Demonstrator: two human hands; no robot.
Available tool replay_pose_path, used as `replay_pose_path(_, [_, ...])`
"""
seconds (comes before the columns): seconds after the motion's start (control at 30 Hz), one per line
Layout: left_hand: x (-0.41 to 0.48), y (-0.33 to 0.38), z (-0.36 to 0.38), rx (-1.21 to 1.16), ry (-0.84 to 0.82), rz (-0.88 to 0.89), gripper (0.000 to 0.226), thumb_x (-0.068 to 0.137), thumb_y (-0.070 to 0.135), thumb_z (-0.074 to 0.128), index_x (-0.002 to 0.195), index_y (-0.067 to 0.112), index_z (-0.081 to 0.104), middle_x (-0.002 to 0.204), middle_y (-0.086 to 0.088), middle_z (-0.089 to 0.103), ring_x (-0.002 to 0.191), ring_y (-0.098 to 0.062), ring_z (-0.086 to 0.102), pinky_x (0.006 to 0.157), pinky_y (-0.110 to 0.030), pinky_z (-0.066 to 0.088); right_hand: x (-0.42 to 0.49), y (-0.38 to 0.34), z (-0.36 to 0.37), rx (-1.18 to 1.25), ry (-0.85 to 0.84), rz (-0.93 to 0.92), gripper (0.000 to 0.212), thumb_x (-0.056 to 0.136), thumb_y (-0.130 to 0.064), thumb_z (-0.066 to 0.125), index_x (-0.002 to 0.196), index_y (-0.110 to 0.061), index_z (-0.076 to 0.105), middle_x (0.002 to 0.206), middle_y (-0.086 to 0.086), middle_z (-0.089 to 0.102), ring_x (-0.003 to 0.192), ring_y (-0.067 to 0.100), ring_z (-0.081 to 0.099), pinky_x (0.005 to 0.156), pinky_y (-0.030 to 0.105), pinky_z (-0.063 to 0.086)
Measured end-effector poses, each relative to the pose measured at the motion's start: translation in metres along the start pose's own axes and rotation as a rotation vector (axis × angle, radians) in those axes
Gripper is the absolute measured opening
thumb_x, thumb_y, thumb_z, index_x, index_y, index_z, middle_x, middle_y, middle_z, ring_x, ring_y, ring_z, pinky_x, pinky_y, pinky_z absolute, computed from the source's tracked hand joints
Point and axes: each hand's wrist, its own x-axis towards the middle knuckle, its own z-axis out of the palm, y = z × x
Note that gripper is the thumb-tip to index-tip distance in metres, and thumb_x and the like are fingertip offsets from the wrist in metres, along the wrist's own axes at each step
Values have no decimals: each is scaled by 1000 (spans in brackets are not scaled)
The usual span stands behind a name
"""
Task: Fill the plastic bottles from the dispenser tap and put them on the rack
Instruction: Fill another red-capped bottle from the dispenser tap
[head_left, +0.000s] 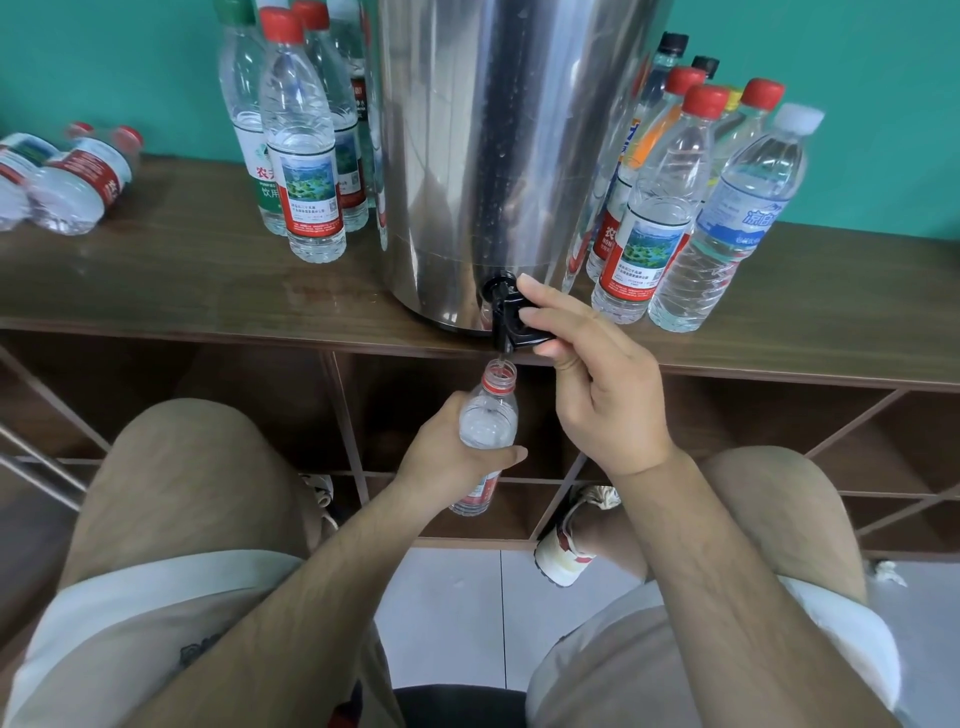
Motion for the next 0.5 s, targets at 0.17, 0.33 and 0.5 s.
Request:
replay_pose_path(0.17, [1, -1, 2, 27, 3, 1, 72, 71, 53, 90, 127, 39, 47, 109, 21, 58, 92, -3, 60, 70, -13, 42, 0, 0, 1, -11, 9, 7, 28, 109, -7, 46, 124, 0, 68, 144, 12, 63, 135, 18, 60, 110, 33, 49])
replay_pose_path(0.33, [1, -1, 2, 25, 9, 5, 71, 71, 51, 91, 127, 39, 48, 110, 20, 58, 93, -4, 60, 72, -15, 43, 0, 1, 2, 2, 15, -1, 27, 111, -11, 45, 126, -4, 66, 144, 11, 63, 135, 19, 60, 111, 34, 49])
replay_pose_path(0.5, [2, -2, 2, 44, 23, -3, 72, 70, 54, 90, 126, 41, 47, 107, 22, 57, 90, -3, 59, 70, -14, 42, 0, 3, 3, -1, 18, -2, 26, 111, -11, 45, 126, -5, 65, 145, 10, 63, 136, 18, 60, 110, 34, 49])
